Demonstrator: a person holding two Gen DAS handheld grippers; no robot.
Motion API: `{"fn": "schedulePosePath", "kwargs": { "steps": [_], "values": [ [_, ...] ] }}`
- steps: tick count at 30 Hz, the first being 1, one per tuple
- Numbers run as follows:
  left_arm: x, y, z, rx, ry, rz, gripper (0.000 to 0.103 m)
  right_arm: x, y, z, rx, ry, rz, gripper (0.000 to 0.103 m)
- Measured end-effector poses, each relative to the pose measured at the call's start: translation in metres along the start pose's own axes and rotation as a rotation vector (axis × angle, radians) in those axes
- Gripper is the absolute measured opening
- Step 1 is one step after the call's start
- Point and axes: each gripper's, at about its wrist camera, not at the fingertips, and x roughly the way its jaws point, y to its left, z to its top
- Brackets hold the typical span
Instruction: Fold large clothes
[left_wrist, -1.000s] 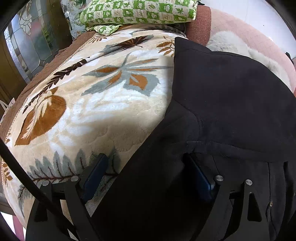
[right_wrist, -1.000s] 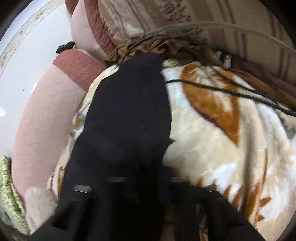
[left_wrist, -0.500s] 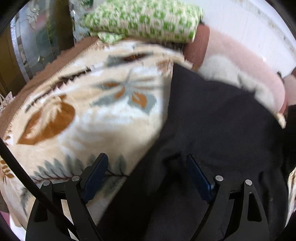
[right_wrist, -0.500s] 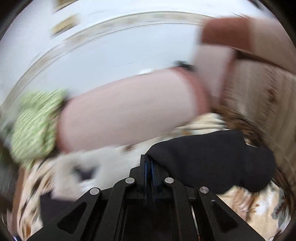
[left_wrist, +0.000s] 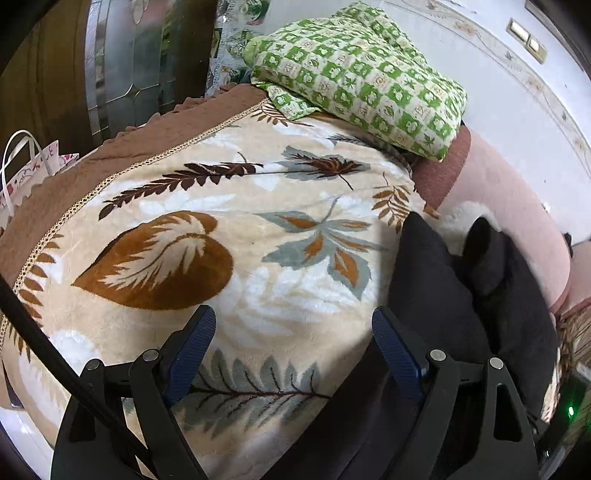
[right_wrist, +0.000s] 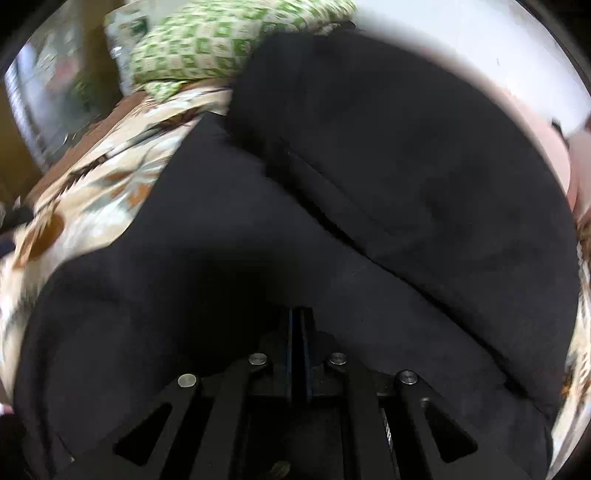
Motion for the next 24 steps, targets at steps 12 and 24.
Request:
{"fn": "schedulePosePath", "kwargs": {
  "steps": [12,24],
  "values": [
    [0.007,0.01,0.004,-0.046,0.018,0.011,0.086,-0.019,0.01,0.055,-0.091,-0.129,-0.189,0.07],
    [0.018,0.011,0.009,-0.044,0.072,0.005,0.086,0.035,0.016,0.1,-0.172,-0.121,-0.431,0.014]
  ]
}}
